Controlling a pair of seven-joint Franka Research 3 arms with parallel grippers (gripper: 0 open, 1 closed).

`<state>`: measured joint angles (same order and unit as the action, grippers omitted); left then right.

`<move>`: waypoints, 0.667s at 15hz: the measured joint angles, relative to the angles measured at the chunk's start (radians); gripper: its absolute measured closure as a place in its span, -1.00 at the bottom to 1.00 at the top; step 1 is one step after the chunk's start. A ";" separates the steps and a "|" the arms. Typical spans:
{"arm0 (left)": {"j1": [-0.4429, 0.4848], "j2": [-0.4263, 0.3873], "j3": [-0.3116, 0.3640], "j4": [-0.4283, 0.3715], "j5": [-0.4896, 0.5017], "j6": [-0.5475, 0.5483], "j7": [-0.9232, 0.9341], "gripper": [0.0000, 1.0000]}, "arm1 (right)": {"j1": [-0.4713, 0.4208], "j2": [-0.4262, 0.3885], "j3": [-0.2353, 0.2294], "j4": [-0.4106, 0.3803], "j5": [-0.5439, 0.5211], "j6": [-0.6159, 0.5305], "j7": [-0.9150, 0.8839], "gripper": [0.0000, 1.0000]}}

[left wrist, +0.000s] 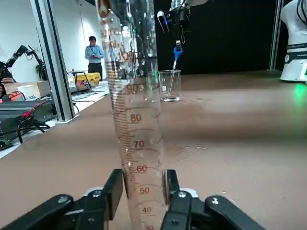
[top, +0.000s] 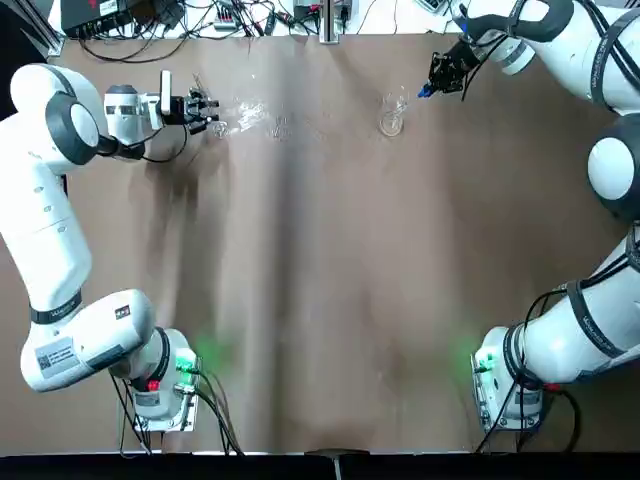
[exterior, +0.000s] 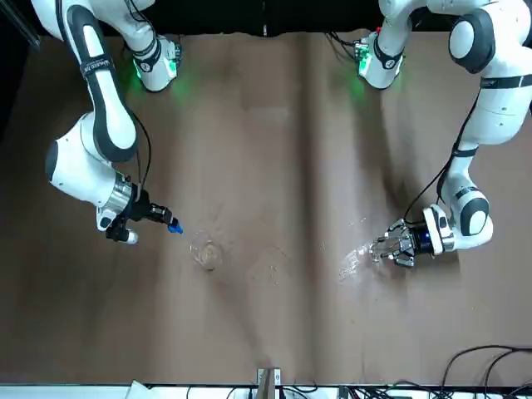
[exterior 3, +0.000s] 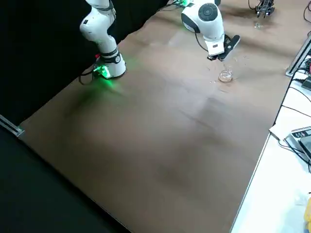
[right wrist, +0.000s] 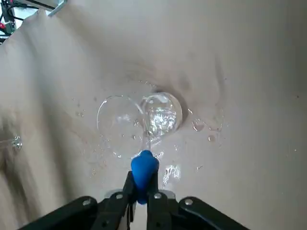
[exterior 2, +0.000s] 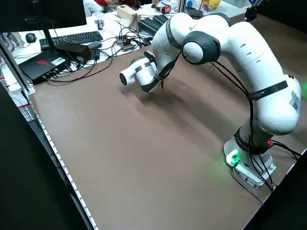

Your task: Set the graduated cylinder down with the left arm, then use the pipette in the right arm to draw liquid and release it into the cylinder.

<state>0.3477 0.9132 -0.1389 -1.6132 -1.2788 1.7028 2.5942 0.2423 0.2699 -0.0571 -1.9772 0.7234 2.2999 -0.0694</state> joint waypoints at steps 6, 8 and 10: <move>-0.004 0.000 0.000 0.000 0.000 0.000 -0.003 0.19 | 0.000 0.000 -0.002 0.000 0.000 0.000 0.000 0.37; -0.005 0.000 0.000 0.000 0.000 0.000 -0.003 0.22 | 0.000 0.000 -0.002 0.001 0.000 0.001 0.000 0.26; -0.006 0.000 -0.001 0.000 -0.001 0.000 -0.003 0.31 | 0.000 0.000 -0.002 0.002 0.000 0.001 0.000 0.26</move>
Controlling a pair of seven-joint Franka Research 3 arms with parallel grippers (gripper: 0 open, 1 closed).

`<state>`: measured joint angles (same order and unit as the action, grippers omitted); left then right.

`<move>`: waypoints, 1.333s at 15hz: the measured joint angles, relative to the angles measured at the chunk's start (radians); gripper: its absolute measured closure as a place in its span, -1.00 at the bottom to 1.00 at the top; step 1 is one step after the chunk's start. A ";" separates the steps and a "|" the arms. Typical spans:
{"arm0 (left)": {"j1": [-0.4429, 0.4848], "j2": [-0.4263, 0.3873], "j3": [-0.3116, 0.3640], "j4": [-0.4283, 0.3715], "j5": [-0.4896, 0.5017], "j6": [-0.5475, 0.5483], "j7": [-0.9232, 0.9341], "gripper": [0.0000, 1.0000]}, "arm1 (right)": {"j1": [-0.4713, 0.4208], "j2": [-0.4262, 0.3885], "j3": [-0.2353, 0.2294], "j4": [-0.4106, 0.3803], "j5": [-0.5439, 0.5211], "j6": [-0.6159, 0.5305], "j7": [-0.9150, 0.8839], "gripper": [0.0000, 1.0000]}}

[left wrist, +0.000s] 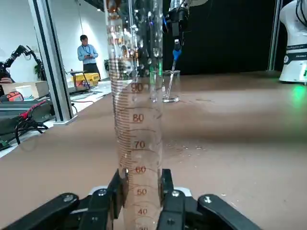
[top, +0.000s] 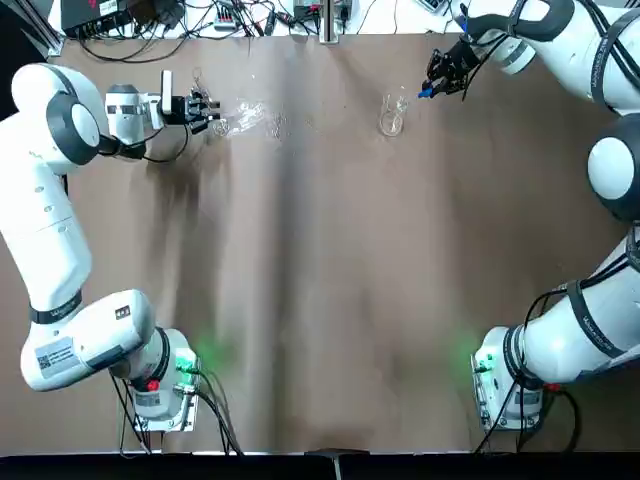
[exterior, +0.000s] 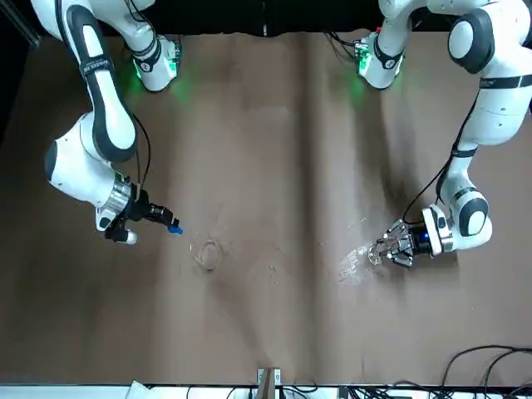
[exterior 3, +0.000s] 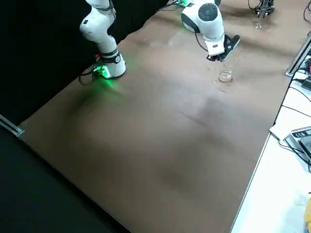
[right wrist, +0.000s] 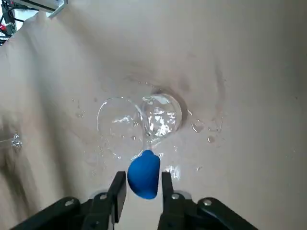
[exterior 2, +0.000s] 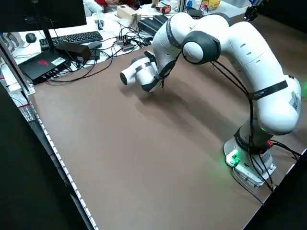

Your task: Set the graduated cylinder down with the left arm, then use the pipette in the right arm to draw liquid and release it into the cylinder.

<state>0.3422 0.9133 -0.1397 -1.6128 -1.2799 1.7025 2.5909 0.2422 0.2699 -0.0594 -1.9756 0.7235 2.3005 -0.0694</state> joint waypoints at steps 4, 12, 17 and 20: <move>0.000 0.000 0.000 0.000 0.000 0.000 0.000 0.31 | 0.000 0.000 0.000 0.000 0.000 0.000 0.000 0.27; -0.081 -0.014 -0.016 0.014 0.000 0.001 -0.116 0.31 | 0.000 0.000 0.001 0.007 0.000 0.000 0.000 0.29; -0.200 -0.044 -0.034 0.015 -0.001 0.049 -0.129 0.31 | 0.000 0.000 0.001 0.026 0.000 0.001 0.000 0.52; -0.247 -0.045 -0.087 0.014 -0.012 0.102 -0.130 0.31 | 0.000 0.000 0.001 0.027 0.000 -0.001 0.000 0.58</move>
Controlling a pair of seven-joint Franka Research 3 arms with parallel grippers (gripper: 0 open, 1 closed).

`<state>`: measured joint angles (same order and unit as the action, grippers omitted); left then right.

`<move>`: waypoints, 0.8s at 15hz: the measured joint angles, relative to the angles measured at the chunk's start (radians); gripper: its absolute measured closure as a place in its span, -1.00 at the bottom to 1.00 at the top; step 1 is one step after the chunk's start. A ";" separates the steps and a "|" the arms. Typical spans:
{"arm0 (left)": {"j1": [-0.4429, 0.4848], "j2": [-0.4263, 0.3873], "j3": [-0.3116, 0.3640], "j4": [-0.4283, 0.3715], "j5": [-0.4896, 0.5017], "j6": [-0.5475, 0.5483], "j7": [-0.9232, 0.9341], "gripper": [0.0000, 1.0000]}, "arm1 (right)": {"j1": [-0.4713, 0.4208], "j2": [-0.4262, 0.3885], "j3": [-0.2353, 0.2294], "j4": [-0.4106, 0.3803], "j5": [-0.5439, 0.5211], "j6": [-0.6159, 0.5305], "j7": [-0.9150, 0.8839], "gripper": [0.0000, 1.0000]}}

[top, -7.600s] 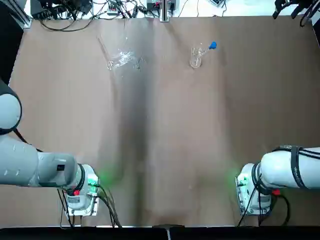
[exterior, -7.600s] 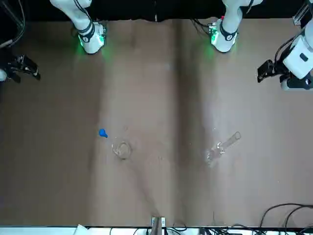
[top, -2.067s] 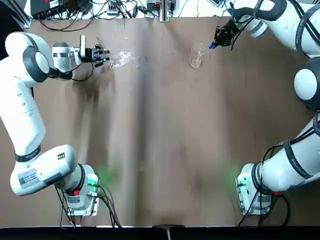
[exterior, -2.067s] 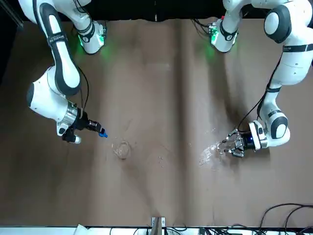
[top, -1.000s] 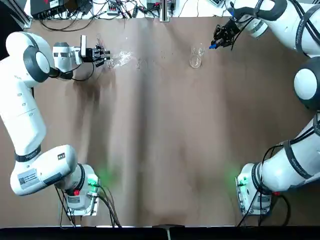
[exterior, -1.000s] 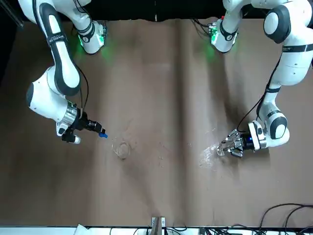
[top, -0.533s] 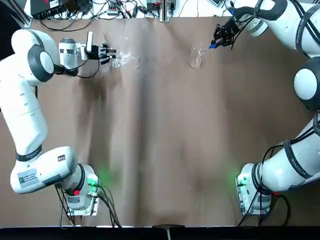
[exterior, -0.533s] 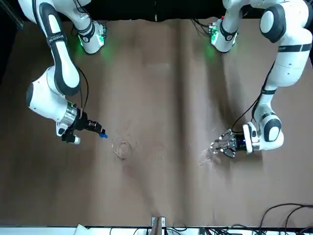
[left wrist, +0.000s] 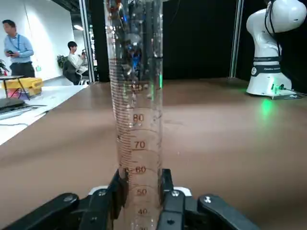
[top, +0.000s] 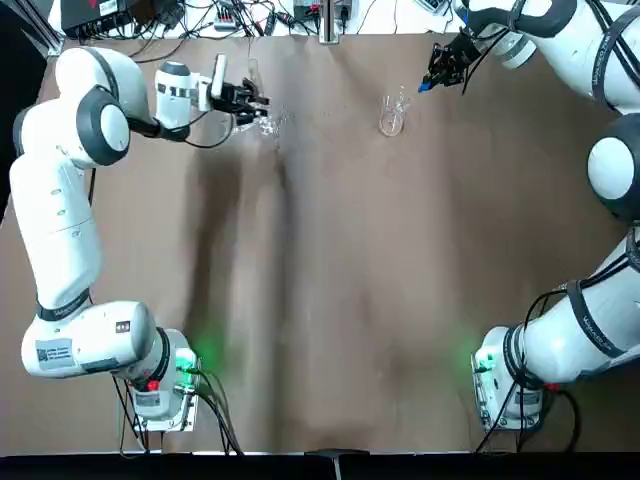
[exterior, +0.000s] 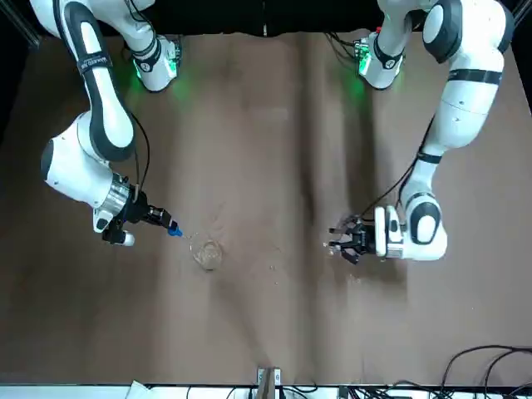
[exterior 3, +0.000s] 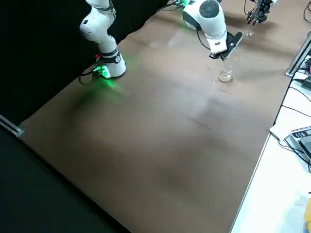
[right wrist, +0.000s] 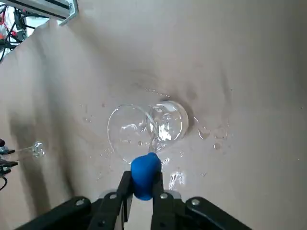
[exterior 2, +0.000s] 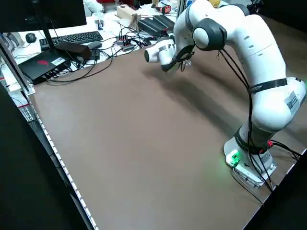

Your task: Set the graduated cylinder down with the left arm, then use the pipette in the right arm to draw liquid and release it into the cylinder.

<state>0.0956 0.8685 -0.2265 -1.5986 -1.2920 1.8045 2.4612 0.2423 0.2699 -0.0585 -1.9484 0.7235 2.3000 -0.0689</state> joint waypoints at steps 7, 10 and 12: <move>-0.244 0.017 -0.020 -0.010 -0.216 0.123 -0.002 0.31 | -0.001 0.000 -0.003 0.024 0.000 -0.043 0.001 0.61; -0.289 0.020 -0.019 -0.010 -0.248 0.176 -0.002 0.31 | -0.011 0.000 -0.007 0.070 0.000 -0.115 0.016 0.63; -0.294 0.026 -0.019 -0.010 -0.252 0.190 -0.002 0.31 | -0.015 0.000 -0.008 0.084 0.000 -0.127 0.021 0.64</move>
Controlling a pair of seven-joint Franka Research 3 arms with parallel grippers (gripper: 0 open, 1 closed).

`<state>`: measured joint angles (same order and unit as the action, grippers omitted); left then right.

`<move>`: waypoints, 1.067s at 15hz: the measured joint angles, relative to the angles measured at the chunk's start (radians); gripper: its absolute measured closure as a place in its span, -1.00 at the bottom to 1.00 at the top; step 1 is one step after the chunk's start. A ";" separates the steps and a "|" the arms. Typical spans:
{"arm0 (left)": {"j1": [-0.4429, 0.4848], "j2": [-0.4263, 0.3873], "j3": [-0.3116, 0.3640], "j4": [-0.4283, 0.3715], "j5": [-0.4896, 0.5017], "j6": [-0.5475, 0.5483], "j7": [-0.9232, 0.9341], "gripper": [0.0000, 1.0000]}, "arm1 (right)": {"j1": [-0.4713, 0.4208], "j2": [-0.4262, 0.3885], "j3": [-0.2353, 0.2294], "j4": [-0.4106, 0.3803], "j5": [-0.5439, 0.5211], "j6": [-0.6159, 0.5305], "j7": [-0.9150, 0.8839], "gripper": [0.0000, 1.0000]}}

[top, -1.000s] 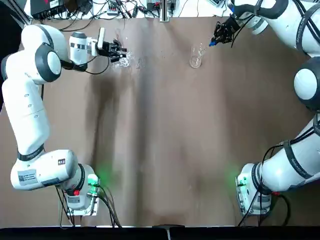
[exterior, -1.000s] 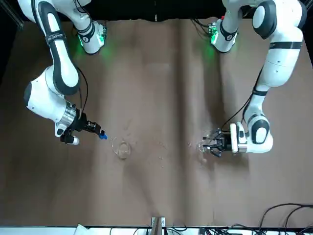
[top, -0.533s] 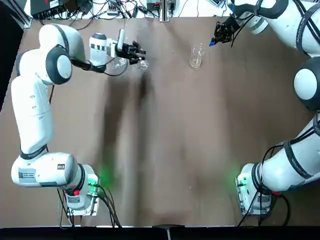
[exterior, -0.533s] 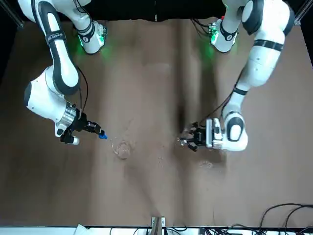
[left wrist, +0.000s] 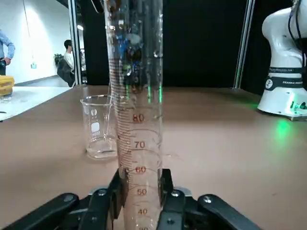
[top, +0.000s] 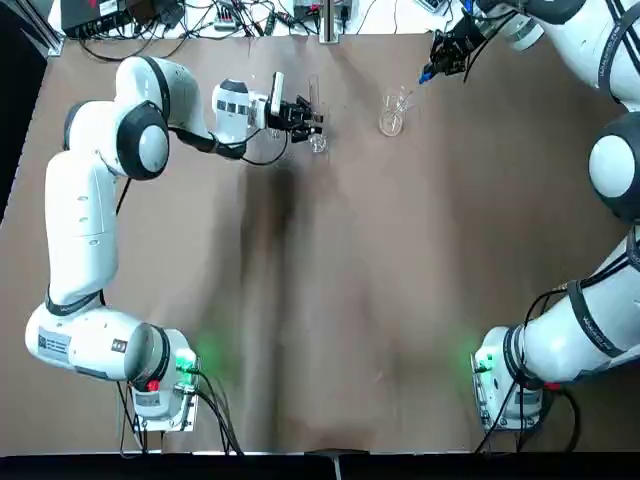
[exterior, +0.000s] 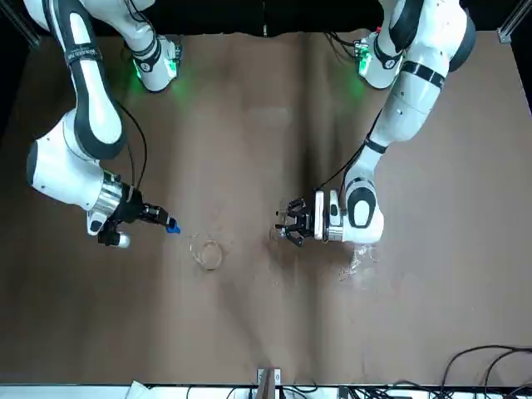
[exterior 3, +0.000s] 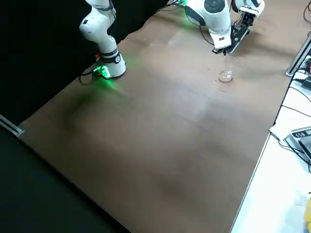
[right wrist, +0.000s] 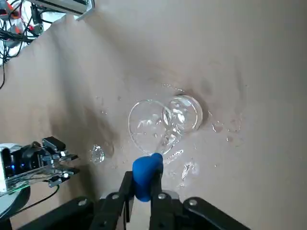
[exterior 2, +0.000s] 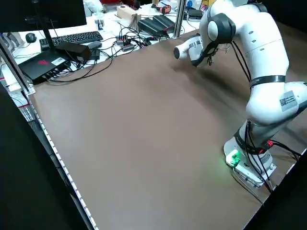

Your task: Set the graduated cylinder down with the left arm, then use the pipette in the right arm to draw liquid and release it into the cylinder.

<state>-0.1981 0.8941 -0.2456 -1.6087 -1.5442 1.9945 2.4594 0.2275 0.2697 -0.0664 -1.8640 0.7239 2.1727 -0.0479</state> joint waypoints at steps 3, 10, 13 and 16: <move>-0.009 0.015 0.000 -0.001 -0.010 0.012 0.009 0.31 | 0.000 0.000 0.000 0.004 0.000 -0.004 0.004 0.67; -0.024 0.039 0.001 0.013 -0.018 0.023 0.027 -0.14 | 0.000 -0.003 0.001 0.049 0.001 -0.069 0.025 0.67; -0.017 0.039 0.003 0.020 -0.018 0.024 0.027 -0.69 | 0.000 -0.003 0.000 0.055 0.001 -0.080 0.028 0.67; -0.001 0.039 0.009 0.023 -0.018 0.025 0.026 -1.00 | -0.002 -0.004 -0.002 0.080 0.001 -0.129 0.036 0.67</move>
<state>-0.1992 0.9331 -0.2371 -1.5857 -1.5624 2.0193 2.4859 0.2259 0.2659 -0.0689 -1.7837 0.7246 2.0439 -0.0115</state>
